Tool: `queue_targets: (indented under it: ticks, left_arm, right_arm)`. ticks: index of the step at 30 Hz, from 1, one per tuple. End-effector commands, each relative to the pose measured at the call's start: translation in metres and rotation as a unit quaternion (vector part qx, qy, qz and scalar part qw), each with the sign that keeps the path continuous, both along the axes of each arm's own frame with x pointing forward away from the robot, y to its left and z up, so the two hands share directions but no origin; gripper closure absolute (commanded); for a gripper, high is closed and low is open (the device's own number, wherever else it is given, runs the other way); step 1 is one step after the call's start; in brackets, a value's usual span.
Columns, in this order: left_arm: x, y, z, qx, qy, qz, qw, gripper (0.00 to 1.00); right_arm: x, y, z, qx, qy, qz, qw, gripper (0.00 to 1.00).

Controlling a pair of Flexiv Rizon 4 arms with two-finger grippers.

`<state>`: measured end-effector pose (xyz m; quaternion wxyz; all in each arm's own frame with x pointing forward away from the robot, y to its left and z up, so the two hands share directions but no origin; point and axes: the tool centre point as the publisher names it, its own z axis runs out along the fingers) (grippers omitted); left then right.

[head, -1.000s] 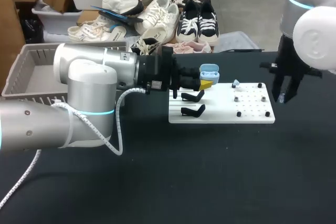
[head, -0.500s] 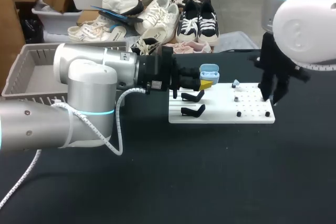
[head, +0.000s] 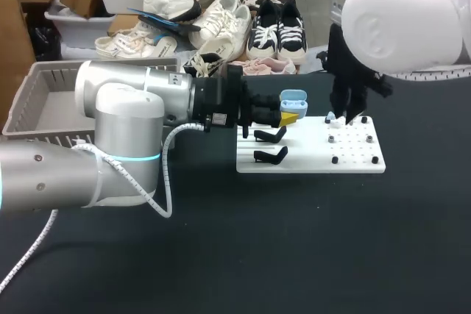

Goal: Pick up each earbud case from the left stands, insert the matching earbuds, close the lid, and place the case in the box.

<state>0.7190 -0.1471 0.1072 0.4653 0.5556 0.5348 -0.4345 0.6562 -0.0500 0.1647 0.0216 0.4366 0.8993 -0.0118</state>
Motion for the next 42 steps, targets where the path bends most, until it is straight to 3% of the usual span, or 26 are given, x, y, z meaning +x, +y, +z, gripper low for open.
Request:
queue_targets:
  ticks: [1,12,24,42]
  left_arm:
    - [-0.001,0.000,0.000,-0.001,-0.001,0.002,1.000,1.00]
    - [-0.001,0.000,0.000,-0.001,-0.001,0.002,1.000,1.00]
    - [-0.001,0.000,0.000,-0.001,-0.001,0.002,1.000,1.00]
    - [-0.001,0.000,0.000,-0.001,-0.001,0.002,1.000,1.00]
  right_arm:
    - [0.009,0.019,0.009,-0.006,-0.004,0.010,1.000,1.00]
    - [0.035,0.058,0.018,0.004,-0.023,0.043,0.999,1.00]
    - [0.044,0.072,0.013,0.031,-0.043,0.065,0.996,1.00]
    - [0.052,0.079,0.000,0.045,-0.043,0.066,0.996,1.00]
